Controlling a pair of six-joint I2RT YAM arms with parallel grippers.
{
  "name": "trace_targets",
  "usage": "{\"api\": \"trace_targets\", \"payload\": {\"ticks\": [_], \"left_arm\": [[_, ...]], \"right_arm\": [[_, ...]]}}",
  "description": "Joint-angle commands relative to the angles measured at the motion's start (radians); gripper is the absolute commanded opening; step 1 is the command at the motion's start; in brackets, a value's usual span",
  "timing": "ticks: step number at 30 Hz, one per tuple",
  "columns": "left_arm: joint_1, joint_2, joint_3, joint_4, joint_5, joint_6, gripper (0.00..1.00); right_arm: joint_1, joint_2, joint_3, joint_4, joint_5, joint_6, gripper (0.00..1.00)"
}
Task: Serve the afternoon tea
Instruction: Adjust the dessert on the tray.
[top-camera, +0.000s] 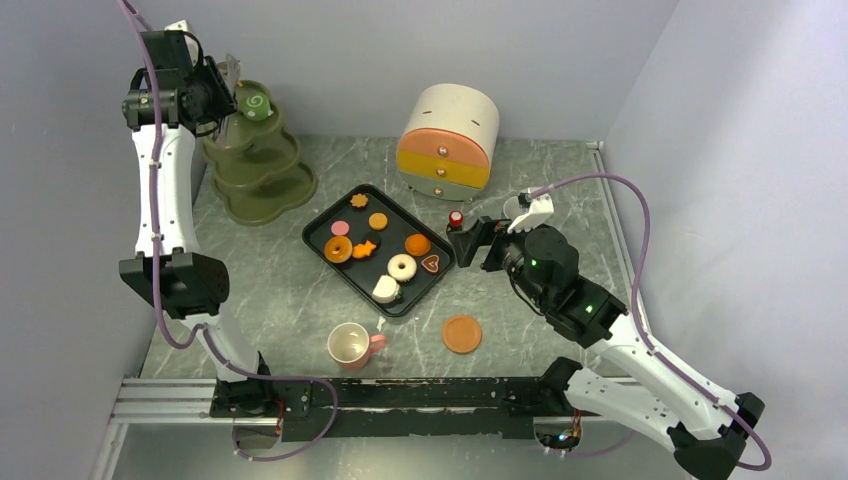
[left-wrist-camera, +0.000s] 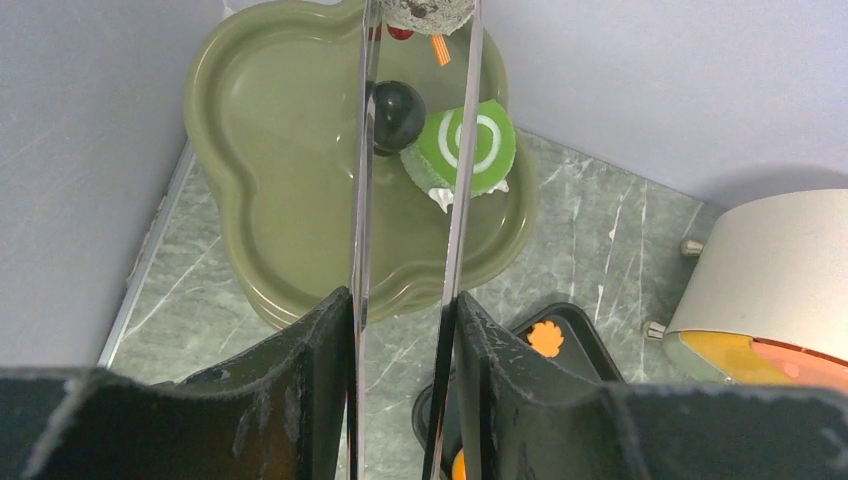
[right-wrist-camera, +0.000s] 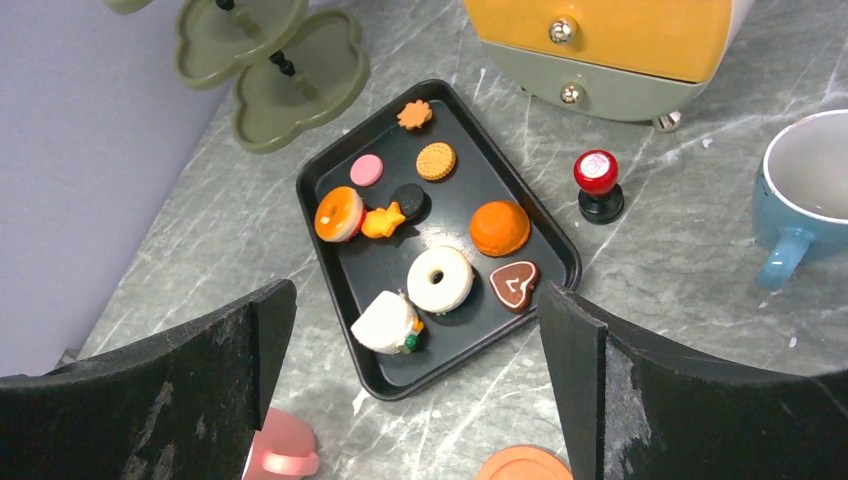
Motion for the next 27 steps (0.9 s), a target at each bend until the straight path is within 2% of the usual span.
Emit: {"api": "trace_targets", "payload": {"ticks": [1,10,17,27], "left_arm": [[0.011,0.008,0.002,0.042,0.022,0.016,0.43],[0.015,0.022,0.047,0.0,-0.039,0.022,0.45],[0.09,0.011,0.026,-0.038,0.01,0.044,0.45],[0.097,0.0,0.005,-0.05,0.043,0.08,0.47]], "right_arm": [[-0.004,-0.014,0.021,-0.001,0.014,0.006,0.95],[-0.005,-0.008,0.019,0.003,0.015,0.002,0.95],[-0.006,-0.01,0.011,0.006,0.022,-0.003,0.95],[-0.005,0.004,0.005,0.019,0.012,0.0,0.95]]}}
